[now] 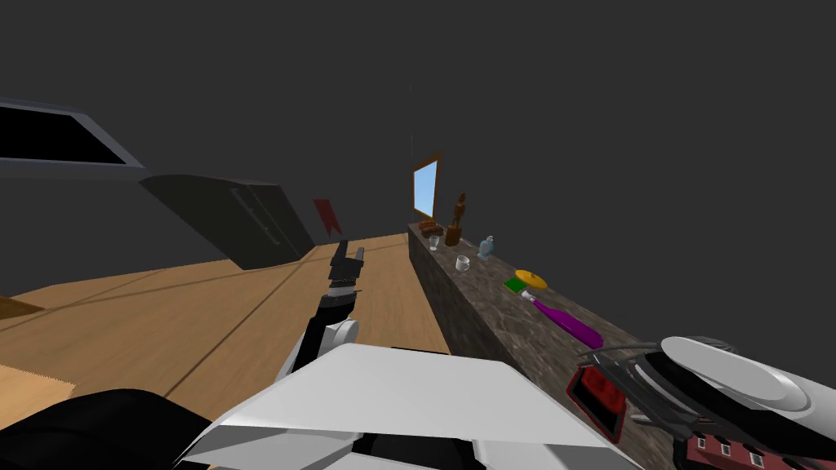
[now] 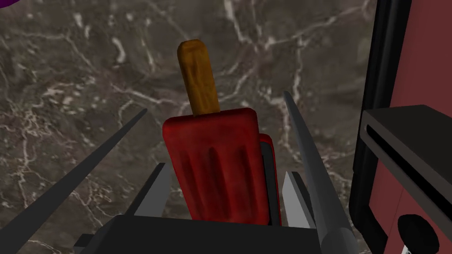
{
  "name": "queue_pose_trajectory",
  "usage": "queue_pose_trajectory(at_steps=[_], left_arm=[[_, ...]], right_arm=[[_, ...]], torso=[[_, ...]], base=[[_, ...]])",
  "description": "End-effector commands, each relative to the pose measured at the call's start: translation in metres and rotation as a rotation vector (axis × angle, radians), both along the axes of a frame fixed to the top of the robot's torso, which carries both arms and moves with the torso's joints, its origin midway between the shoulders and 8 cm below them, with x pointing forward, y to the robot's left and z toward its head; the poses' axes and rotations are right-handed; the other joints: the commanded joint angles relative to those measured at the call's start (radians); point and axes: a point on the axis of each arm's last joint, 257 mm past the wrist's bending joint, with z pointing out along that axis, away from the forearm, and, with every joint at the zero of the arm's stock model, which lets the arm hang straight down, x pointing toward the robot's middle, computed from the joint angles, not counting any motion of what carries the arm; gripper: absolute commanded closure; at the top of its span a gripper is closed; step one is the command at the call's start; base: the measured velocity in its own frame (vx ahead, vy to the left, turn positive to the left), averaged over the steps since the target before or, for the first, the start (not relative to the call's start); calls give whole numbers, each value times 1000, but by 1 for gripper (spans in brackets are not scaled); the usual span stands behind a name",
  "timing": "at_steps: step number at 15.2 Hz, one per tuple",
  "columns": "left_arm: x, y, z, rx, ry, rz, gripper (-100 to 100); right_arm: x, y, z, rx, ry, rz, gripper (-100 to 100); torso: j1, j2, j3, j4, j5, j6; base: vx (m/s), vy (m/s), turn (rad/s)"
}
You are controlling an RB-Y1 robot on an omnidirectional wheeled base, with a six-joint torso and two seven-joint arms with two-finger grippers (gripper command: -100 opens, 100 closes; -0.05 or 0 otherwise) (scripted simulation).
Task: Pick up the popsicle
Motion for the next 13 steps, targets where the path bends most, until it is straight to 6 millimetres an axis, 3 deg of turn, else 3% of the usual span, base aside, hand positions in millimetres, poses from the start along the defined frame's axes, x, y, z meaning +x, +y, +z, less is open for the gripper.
queue_pose_trajectory(at_steps=[1, 4, 13], left_arm=[[0, 0, 0, 0, 0, 0, 0], [0, 0, 0, 0, 0, 0, 0], [0, 0, 0, 0, 0, 0, 0]], right_arm=[[0, 0, 0, 0, 0, 0, 100], [0, 0, 0, -1, 0, 3, 100], [-5, -26, 17, 0, 9, -34, 100]], torso=[[0, 0, 0, 0, 0, 0], [0, 0, 0, 0, 0, 1], [4, 2, 1, 0, 1, 0]], base=[[4, -3, 17], [0, 0, 0], [-22, 37, 69]])
